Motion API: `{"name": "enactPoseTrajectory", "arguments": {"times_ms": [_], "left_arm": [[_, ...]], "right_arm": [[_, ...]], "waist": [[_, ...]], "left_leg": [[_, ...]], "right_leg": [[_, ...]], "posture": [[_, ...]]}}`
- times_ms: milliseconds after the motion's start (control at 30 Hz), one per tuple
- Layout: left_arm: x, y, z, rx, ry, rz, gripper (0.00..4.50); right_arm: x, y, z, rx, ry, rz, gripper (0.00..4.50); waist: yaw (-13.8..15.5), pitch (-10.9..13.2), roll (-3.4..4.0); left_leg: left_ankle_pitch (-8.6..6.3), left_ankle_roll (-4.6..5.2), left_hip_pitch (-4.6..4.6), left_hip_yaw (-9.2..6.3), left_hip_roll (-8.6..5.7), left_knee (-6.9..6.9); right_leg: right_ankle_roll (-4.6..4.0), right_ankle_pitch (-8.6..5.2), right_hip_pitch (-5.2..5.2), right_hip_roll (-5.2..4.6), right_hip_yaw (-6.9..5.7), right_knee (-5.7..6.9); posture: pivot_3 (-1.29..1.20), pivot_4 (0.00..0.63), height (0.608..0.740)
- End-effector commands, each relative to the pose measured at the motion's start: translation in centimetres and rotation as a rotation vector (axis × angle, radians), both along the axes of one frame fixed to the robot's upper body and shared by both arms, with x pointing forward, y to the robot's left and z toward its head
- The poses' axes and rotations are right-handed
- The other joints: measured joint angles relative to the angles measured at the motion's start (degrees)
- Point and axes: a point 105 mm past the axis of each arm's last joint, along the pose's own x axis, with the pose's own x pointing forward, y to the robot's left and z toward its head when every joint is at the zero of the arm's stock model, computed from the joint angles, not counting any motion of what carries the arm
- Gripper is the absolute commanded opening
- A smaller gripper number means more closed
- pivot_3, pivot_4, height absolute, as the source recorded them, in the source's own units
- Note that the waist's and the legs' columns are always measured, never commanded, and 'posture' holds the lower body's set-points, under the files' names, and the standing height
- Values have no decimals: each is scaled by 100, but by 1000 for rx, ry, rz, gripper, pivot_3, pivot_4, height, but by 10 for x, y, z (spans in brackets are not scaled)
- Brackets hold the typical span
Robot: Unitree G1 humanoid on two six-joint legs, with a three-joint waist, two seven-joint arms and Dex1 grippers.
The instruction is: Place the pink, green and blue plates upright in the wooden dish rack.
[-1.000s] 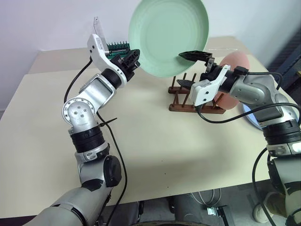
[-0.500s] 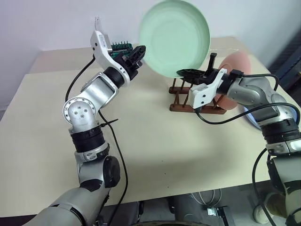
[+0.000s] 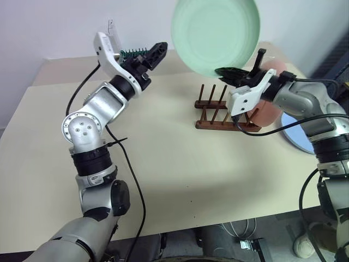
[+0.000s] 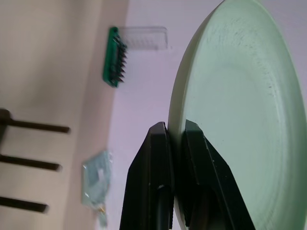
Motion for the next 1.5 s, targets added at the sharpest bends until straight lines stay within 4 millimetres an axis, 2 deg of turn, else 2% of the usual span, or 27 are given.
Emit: {"name": "enactPoseTrajectory", "arguments": {"times_ms": [33, 300, 400, 533, 633, 700, 800, 900, 1067, 1133, 1200, 1267, 1367, 1500], "left_arm": [[-6, 4, 26, 37, -133, -12, 4465], [0, 13, 28, 146, -240, 48, 4465], [1, 20, 31, 173, -300, 81, 4465], [-3, 26, 33, 292, -379, 56, 4465], [-14, 26, 36, 399, -482, -4, 4465], [-17, 25, 33, 439, -501, -40, 4465], [-28, 24, 22, 611, -602, -94, 4465], [-37, 20, 9, 666, -618, -205, 4465], [-50, 11, -1, 697, -669, -333, 4465], [-53, 11, -4, 709, -683, -355, 4465], [-56, 11, -7, 714, -694, -387, 4465], [-59, 11, -11, 734, -701, -422, 4465], [-63, 11, -16, 747, -700, -474, 4465], [-70, 10, -23, 759, -684, -537, 4465]], "right_arm": [[-6, -11, 45, 107, -144, -21, 0], [-7, -17, 47, 124, -142, -34, 0], [-8, -20, 55, 237, -124, -19, 0], [-10, -21, 70, 390, -87, 24, 0], [-15, -14, 78, 600, 63, 139, 0], [-19, -10, 80, 663, 133, 195, 0], [-26, -11, 98, 967, 344, 353, 0], [-39, -15, 108, 1232, 616, 537, 0], [-64, -24, 118, 1431, 949, 707, 0], [-67, -27, 118, 1499, 1033, 729, 0], [-65, -29, 106, 1550, 1161, 682, 0], [-56, -33, 78, 1610, 1253, 542, 0], [-47, -40, 55, 1681, 1269, 410, 0], [-42, -51, 44, 1749, 1256, 362, 0]], "waist": [[0, 0, 0], [1, 0, -1], [-24, 0, 0], [-65, 0, 0], [-131, 0, 0], [-136, 0, 3], [-145, 2, 6], [-112, 2, 7], [-78, 3, 8], [-99, 2, 9], [-110, 2, 11], [-110, 1, 11], [-110, 1, 12], [-121, 2, 28]], "left_leg": [[0, 0, 0, 0, 0, 0], [0, 0, 1, -1, -1, 0], [0, 0, 1, -1, 0, -1], [0, 1, 0, -1, 2, -3], [0, 2, 1, -3, 3, -6], [-1, 3, 0, -3, 3, -5], [-2, 5, 0, -6, 5, -8], [-3, 6, -5, -9, 6, -11], [-6, 11, -11, -15, 4, -9], [-8, 15, -10, -15, 4, -9], [-14, 27, -10, -14, 4, -9], [-16, 30, -10, -13, 5, -11], [-19, 36, -10, -8, 5, -10], [-20, 40, -10, 1, 3, -9]], "right_leg": [[0, 0, 0, 0, 0, -1], [0, 0, 4, 0, -1, -3], [0, 0, 3, 0, -1, -3], [-1, 0, 3, 0, -1, -4], [-1, 0, 4, 0, -2, -6], [-1, 1, 3, -1, -2, -5], [-1, 0, 1, 0, -2, -5], [-3, 0, -6, -1, -2, -2], [-3, 0, -6, -6, -7, -4], [-3, 0, -6, -6, -7, -4], [-3, 0, -6, -6, -7, -3], [-4, 0, -8, -6, -7, -2], [-3, 0, -7, -7, -6, -3], [-2, 1, -11, -10, -3, -1]], "posture": [[0, 150, 740], [0, 150, 740], [0, 150, 740], [0, 150, 740], [0, 150, 740], [0, 150, 740], [0, 150, 740], [0, 150, 740], [0, 150, 740], [0, 150, 740], [0, 150, 740], [0, 150, 740], [0, 150, 740], [0, 150, 740]]}}
